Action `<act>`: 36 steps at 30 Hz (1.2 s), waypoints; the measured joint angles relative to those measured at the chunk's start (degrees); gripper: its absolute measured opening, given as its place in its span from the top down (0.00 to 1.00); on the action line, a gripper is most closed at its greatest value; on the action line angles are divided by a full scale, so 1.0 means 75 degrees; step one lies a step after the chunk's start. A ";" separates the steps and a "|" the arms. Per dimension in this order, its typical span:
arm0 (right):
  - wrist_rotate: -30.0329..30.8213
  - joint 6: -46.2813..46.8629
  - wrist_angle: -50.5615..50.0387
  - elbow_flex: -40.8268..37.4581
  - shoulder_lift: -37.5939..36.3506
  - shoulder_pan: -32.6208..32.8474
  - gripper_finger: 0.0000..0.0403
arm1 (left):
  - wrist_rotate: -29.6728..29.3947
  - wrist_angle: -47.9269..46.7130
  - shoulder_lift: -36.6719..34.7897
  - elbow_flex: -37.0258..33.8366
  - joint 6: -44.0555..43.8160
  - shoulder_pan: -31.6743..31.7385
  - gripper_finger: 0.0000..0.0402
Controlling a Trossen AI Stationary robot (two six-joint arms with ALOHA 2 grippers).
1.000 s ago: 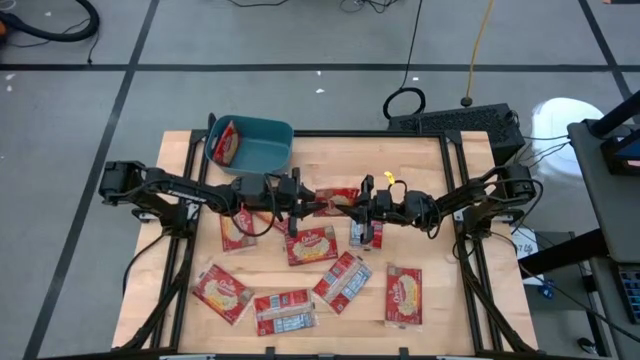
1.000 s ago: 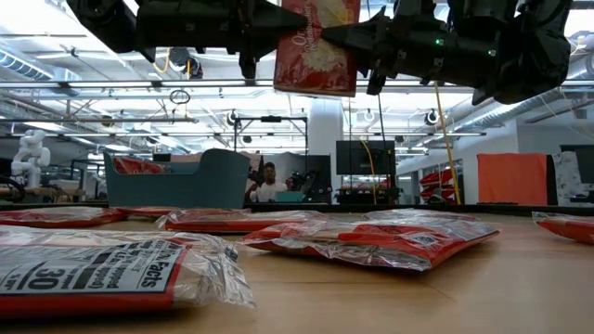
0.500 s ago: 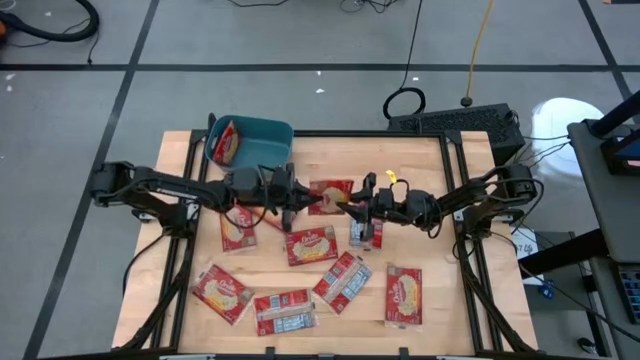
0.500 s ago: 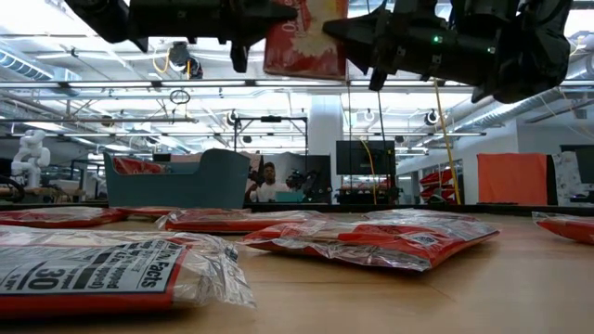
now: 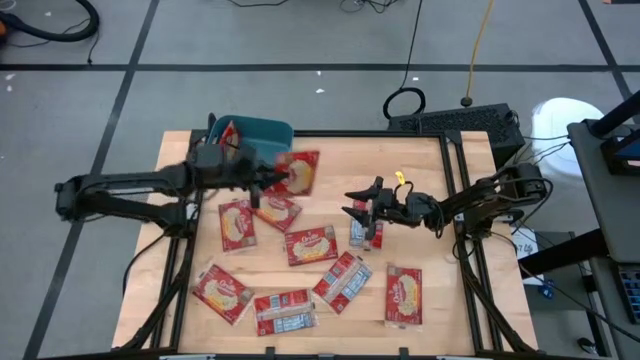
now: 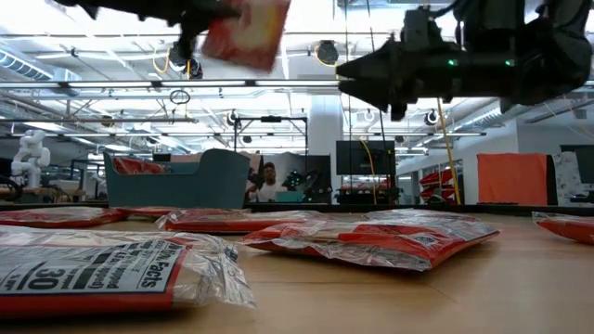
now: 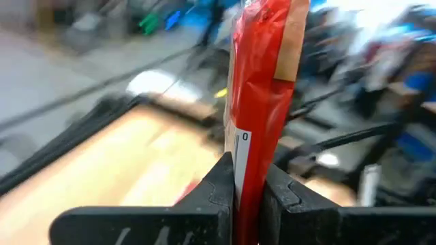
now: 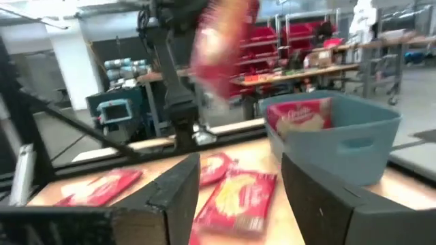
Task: Sort popcorn bags into baskets
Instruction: Put the red popcorn bag into the blue bin
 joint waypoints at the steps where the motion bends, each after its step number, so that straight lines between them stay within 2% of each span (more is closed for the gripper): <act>1: -0.0148 0.0011 0.0025 -0.0067 0.0000 0.0063 0.50 | -0.0183 -0.0806 -0.0125 0.0197 -0.0047 0.0200 0.93; 3: -0.0472 0.0022 0.0099 -0.0184 0.0002 0.0225 0.50 | -0.0460 -0.2279 -0.0245 0.0734 0.0010 0.0577 0.93; 7: -0.0494 -0.0051 0.0113 -0.0205 0.0002 0.0577 0.50 | -0.0573 -0.4635 -0.0157 0.1991 0.0462 0.1280 0.93; 16: -0.0484 -0.0514 0.0113 -0.0205 0.0002 0.0879 0.50 | -0.0596 -0.7677 0.1230 0.4423 0.1531 0.2862 0.92; 20: -0.0485 -0.0575 0.0113 -0.0205 0.0002 0.0879 0.50 | -0.0610 -0.8245 0.1962 0.5005 0.2170 0.3484 0.92; 25: -0.0482 -0.0324 0.0106 -0.0205 0.0002 0.0879 0.50 | -0.0602 -0.8423 0.2616 0.4984 0.2593 0.4050 0.92; 30: -0.0479 -0.0253 -0.0157 -0.0207 0.0002 0.1016 0.50 | -0.0595 -0.8429 0.3075 0.4910 0.2858 0.4302 0.92; 36: -0.0480 -0.0209 -0.0233 -0.0207 0.0002 0.1065 0.50 | -0.0627 -0.8677 0.3168 0.4907 0.2589 0.4402 0.92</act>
